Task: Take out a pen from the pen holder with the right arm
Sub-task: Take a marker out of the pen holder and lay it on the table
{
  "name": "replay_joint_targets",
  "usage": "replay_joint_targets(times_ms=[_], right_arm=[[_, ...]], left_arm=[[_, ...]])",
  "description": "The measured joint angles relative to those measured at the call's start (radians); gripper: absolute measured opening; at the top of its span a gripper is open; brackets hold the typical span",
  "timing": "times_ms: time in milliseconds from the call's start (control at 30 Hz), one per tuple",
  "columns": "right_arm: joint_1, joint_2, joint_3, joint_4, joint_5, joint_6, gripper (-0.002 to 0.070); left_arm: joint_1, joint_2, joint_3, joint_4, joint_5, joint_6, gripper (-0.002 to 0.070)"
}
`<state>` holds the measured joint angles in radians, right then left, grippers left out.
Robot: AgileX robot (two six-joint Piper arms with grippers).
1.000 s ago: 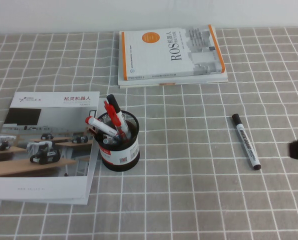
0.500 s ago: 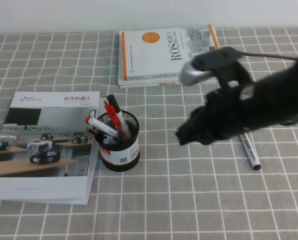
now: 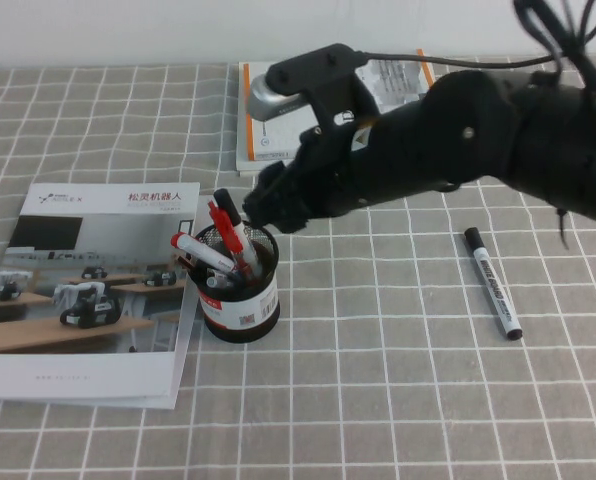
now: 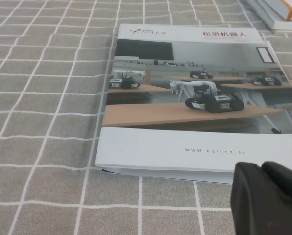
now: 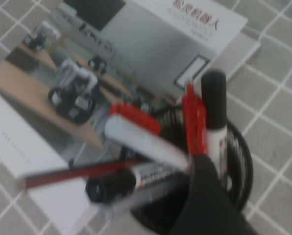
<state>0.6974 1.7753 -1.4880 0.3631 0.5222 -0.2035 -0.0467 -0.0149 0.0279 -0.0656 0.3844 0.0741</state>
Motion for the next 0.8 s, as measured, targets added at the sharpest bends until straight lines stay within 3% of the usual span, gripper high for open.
replay_joint_targets(times_ms=[433,800], right_arm=[[0.002,0.184,-0.165,0.011,-0.065,-0.002,0.036],[0.005,0.216,-0.189,0.015,-0.063,-0.02,0.036]], left_arm=[[0.0,0.0,0.0,0.0,0.0,0.0,-0.0003],[0.0,0.0,0.0,0.0,0.0,0.0,-0.0003]])
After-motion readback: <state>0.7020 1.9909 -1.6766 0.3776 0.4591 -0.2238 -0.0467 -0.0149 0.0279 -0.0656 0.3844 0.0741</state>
